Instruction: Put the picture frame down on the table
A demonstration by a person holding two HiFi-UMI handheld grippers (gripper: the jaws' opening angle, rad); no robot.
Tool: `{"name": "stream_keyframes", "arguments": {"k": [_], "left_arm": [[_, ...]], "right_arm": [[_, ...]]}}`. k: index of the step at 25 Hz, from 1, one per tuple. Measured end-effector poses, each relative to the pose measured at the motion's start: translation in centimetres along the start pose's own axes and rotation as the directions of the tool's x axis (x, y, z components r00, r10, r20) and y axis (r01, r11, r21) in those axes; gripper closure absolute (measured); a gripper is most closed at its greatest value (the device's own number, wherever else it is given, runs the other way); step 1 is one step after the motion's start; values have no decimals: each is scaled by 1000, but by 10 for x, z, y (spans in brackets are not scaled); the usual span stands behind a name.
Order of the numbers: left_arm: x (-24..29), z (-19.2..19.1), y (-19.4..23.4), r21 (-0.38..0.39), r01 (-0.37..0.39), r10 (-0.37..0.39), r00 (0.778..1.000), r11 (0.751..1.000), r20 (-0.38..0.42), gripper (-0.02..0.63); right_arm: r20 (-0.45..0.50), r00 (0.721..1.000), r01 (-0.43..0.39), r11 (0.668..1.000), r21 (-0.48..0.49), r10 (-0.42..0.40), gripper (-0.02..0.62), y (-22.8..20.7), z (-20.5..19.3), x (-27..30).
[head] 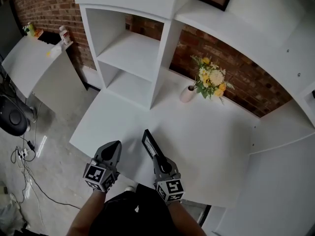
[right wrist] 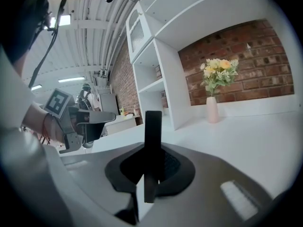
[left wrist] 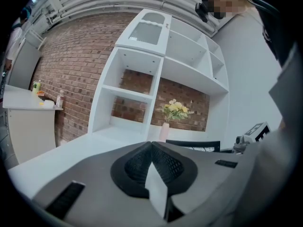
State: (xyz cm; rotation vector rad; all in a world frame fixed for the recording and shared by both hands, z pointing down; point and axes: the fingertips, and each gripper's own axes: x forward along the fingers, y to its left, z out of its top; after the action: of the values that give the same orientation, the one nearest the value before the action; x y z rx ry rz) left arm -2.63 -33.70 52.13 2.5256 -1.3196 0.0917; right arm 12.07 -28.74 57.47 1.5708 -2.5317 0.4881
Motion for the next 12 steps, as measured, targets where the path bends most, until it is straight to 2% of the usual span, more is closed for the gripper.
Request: {"name": "stream_keyframes", "arguments": {"k": [12], "left_arm": [[15, -5, 13, -31, -43, 43, 999, 999, -7, 612]], "right_arm": [[-100, 993, -62, 997, -36, 59, 575, 0, -23, 24]]}}
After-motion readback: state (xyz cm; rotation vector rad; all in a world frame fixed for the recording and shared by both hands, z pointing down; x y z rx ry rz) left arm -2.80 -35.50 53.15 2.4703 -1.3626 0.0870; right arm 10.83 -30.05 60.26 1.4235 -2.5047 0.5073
